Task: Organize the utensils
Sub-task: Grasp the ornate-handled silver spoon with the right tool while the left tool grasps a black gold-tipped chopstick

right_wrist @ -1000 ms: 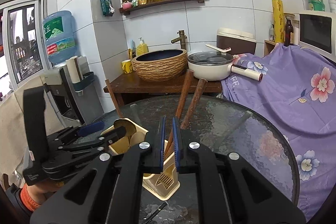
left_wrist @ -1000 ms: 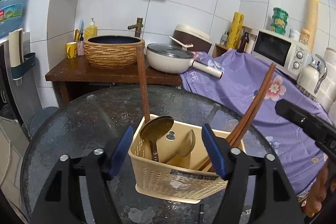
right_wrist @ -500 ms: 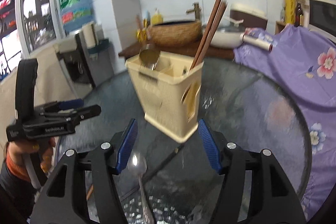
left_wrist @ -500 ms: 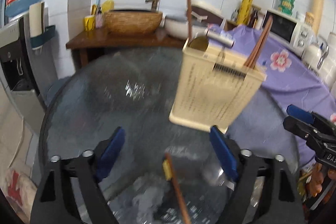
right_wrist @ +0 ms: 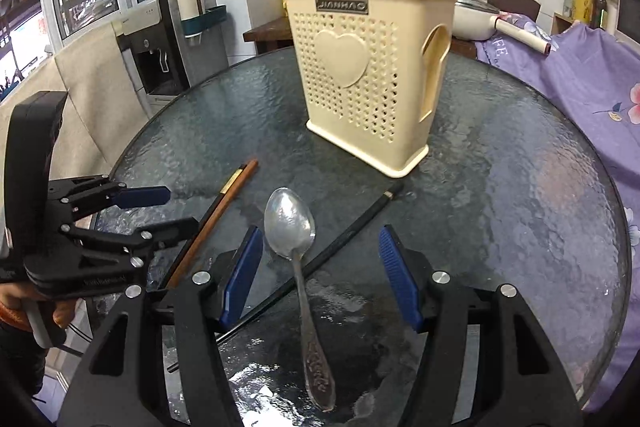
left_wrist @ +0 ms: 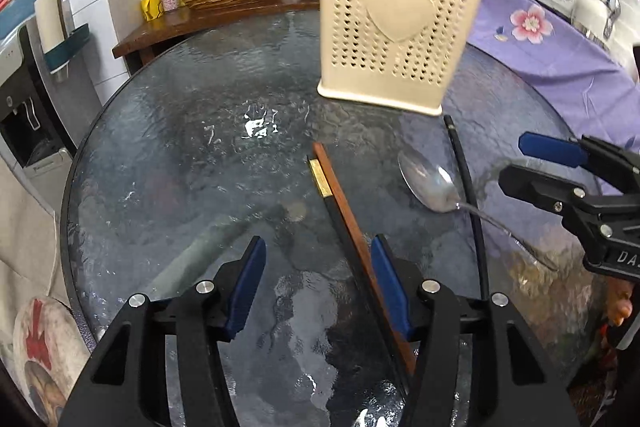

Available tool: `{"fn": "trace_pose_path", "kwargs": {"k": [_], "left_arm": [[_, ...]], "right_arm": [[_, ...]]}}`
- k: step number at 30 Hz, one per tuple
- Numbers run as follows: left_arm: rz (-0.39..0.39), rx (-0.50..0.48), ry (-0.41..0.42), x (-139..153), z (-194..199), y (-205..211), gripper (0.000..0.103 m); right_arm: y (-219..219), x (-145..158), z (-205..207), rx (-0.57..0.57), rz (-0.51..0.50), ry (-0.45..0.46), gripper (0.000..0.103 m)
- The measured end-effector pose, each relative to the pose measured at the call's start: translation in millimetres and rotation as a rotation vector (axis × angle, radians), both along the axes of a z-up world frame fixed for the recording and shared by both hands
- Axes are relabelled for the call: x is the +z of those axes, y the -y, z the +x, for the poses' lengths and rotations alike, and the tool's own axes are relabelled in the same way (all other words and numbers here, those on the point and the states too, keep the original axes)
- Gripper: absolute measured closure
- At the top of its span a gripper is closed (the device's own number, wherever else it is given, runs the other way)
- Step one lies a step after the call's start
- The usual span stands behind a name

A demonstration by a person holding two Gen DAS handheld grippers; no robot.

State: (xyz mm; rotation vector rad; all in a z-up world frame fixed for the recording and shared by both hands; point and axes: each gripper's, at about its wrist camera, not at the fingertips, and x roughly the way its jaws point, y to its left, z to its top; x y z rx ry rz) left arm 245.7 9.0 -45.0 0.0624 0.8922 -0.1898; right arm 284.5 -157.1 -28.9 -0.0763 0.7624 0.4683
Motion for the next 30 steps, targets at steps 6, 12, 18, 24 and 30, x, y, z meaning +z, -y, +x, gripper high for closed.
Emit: {"fn": "trace_pose_path", "kwargs": {"k": [6, 12, 18, 24, 30], "left_arm": [[0.001, -0.007, -0.011, -7, -3, 2, 0.051], [-0.058, 0.019, -0.011, -5, -8, -10, 0.051], [-0.037, 0.038, -0.004, -8, -9, -12, 0.051], [0.024, 0.032, -0.002, -9, -8, -8, 0.05], [0.055, 0.029, -0.027, -7, 1, -15, 0.05]], "right_arm": [[-4, -3, -2, 0.002, -0.003, -0.011, 0.042], [-7, -5, -1, 0.008, -0.006, -0.023, 0.042], [-12, -6, -1, 0.014, -0.009, -0.024, 0.042], [-17, -7, 2, 0.016, -0.035, -0.031, 0.042], [-39, -10, 7, 0.072, -0.131, -0.037, 0.042]]}}
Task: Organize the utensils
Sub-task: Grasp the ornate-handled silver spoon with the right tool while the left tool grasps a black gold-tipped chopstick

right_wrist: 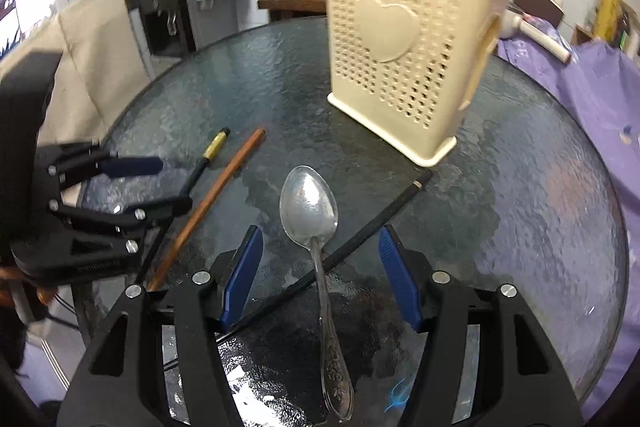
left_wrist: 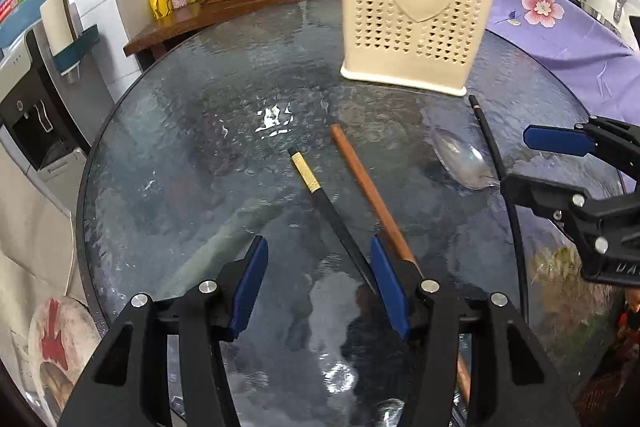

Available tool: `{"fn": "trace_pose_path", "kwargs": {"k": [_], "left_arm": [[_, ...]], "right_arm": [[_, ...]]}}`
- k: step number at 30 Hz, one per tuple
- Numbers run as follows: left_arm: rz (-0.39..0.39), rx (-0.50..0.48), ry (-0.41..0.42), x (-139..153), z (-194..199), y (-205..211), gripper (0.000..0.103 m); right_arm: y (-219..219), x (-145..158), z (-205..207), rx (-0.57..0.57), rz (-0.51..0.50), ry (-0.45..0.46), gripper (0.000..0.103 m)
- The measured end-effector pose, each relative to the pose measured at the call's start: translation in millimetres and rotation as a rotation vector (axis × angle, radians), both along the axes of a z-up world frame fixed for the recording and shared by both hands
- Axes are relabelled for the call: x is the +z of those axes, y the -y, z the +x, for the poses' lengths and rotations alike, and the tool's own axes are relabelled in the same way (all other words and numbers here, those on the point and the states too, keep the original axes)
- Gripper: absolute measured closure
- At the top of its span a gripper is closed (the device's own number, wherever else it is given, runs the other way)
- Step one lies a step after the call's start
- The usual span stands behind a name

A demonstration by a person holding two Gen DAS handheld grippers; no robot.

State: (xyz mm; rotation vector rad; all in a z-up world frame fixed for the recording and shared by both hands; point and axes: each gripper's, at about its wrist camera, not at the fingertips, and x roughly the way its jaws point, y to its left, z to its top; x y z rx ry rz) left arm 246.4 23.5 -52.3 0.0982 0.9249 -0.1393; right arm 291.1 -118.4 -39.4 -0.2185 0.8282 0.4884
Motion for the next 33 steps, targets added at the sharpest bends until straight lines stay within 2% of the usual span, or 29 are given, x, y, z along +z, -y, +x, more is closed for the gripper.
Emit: {"fn": "trace_pose_path", "kwargs": {"k": [5, 10, 14, 17, 25, 33], "left_arm": [[-0.056, 0.029, -0.017, 1, 8, -9, 0.051], [-0.056, 0.04, -0.018, 1, 16, -5, 0.052], [-0.056, 0.046, -0.023, 1, 22, -4, 0.057], [-0.067, 0.049, -0.027, 1, 27, -5, 0.058], [-0.049, 0.064, -0.027, 1, 39, -2, 0.067], [-0.024, 0.071, -0.021, 0, 44, 5, 0.072]], "right_arm": [[-14, -6, 13, 0.053, -0.038, -0.035, 0.042], [-20, -10, 30, 0.08, -0.026, -0.1, 0.042], [-24, -15, 41, 0.082, -0.046, -0.133, 0.043], [-25, -20, 47, 0.086, -0.043, -0.165, 0.046], [-32, -25, 54, 0.091, -0.084, -0.151, 0.05], [-40, -22, 50, 0.104, -0.103, -0.162, 0.061]]}}
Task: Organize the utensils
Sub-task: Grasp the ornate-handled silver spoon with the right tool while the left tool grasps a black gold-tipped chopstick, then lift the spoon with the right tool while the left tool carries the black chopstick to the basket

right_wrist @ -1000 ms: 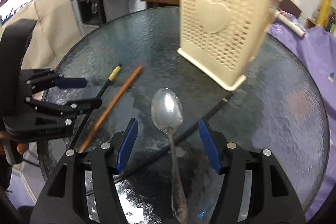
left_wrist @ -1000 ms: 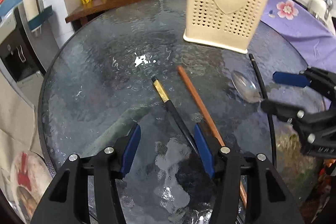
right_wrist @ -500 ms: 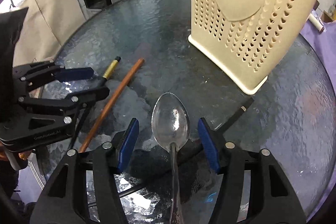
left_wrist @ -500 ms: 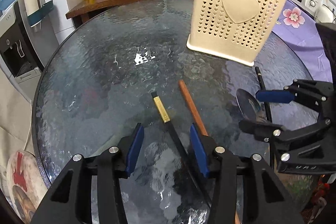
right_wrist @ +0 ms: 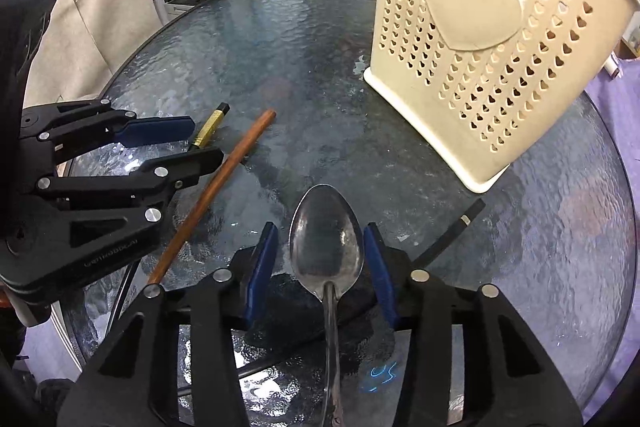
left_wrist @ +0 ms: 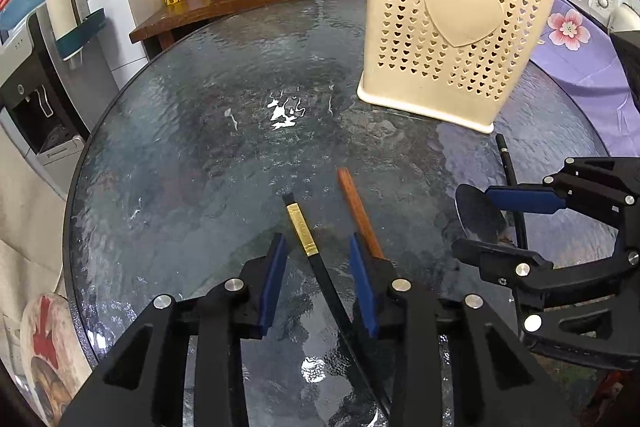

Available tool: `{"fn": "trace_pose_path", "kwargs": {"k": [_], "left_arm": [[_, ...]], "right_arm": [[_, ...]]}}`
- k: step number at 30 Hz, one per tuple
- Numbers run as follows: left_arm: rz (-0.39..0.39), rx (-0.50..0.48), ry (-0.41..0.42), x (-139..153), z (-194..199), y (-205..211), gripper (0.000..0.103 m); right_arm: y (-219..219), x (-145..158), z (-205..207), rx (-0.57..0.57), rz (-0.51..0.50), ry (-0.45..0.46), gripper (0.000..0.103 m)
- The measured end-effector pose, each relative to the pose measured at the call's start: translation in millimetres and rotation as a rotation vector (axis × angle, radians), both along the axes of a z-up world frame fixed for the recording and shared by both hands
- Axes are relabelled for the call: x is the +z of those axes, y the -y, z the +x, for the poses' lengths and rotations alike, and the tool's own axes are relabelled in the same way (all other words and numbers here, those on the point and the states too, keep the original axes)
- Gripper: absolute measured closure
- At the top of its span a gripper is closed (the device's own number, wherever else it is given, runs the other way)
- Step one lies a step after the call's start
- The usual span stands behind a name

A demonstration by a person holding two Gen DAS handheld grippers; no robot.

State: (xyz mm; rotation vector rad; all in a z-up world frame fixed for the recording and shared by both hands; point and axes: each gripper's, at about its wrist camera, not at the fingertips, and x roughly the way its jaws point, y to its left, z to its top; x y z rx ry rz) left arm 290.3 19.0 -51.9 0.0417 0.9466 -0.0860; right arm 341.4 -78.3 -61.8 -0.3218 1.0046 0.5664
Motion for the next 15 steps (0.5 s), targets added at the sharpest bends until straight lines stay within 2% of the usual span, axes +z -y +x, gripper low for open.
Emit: {"fn": "trace_pose_path", "kwargs": {"k": [5, 15], "left_arm": [[0.009, 0.002, -0.003, 0, -1, 3, 0.081], [0.026, -0.011, -0.008, 0, 5, 13, 0.088]], "right_arm": [[-7, 2, -2, 0.01, -0.034, 0.011, 0.064], [-10, 1, -2, 0.005, -0.039, 0.004, 0.064]]}}
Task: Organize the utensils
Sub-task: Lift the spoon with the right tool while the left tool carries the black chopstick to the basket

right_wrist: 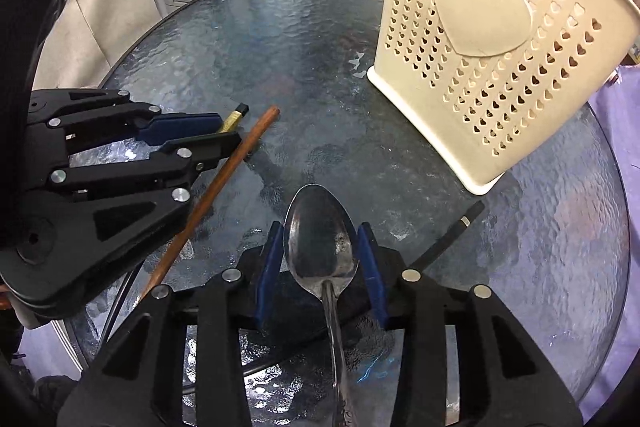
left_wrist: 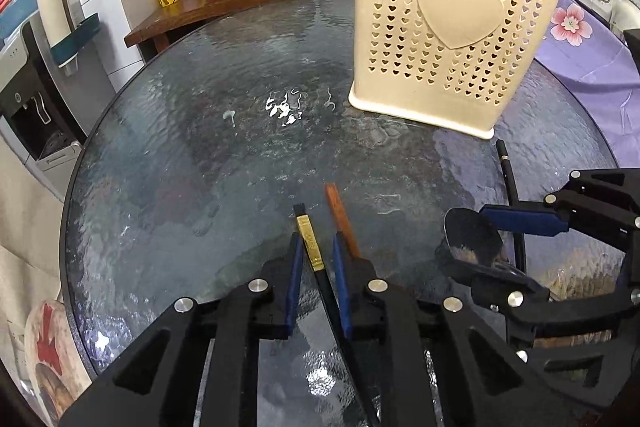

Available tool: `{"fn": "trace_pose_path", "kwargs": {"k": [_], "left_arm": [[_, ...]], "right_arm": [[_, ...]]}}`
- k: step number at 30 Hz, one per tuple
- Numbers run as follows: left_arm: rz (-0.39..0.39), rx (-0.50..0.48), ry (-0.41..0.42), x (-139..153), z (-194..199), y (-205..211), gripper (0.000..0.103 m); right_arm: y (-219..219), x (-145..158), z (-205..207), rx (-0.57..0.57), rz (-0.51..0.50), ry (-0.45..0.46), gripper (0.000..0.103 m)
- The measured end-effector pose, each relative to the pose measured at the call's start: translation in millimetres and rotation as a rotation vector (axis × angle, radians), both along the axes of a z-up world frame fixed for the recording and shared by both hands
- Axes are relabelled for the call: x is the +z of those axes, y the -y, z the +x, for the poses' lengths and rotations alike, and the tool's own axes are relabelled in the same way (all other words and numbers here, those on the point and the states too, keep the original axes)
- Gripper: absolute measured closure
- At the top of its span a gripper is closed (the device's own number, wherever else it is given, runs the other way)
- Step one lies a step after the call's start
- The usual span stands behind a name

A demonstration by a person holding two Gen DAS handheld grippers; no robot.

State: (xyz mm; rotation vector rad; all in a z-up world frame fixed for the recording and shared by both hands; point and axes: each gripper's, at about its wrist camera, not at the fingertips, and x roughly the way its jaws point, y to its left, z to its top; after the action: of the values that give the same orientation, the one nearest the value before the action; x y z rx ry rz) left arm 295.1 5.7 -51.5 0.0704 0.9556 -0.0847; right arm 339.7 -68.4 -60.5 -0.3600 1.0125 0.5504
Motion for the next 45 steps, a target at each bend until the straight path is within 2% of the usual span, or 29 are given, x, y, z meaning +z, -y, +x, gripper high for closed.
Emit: {"fn": "trace_pose_path", "kwargs": {"k": [10, 14, 20, 25, 32, 45], "left_arm": [[-0.025, 0.008, 0.001, 0, 12, 1, 0.095], [-0.076, 0.01, -0.003, 3, 15, -3, 0.095], [-0.11, 0.003, 0.06, 29, 10, -7, 0.096], [-0.142, -0.009, 0.138, 62, -2, -7, 0.096], [-0.158, -0.032, 0.229, 97, -20, -3, 0.096], [-0.167, -0.058, 0.353, 141, -66, -17, 0.096]], "right_arm": [[14, 2, 2, -0.047, 0.047, 0.014, 0.064], [27, 15, 2, -0.075, 0.105, 0.041, 0.065], [48, 43, -2, -0.099, 0.203, 0.087, 0.065], [66, 72, -7, -0.126, 0.324, 0.119, 0.065], [80, 91, -18, -0.13, 0.345, 0.15, 0.065], [95, 117, -50, -0.12, 0.381, 0.194, 0.065]]}}
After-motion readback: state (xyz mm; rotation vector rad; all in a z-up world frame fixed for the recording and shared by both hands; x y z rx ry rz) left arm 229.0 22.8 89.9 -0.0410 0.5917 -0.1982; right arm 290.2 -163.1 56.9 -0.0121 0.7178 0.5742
